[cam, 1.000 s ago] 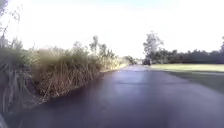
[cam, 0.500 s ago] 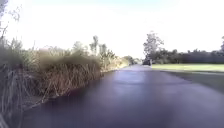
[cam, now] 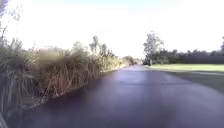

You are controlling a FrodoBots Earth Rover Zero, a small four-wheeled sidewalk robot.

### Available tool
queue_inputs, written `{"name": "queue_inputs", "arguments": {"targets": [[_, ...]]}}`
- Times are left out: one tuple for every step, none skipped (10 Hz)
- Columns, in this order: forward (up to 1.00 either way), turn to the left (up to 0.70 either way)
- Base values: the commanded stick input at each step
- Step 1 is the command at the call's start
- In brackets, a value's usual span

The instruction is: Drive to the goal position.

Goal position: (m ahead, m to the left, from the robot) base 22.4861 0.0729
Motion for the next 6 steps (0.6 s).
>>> {"name": "queue_inputs", "arguments": {"targets": [[0.07,0.0],[0.06,0.0],[0.06,0.0],[0.08,0.0],[0.17,0.0],[1.0,0.0]]}}
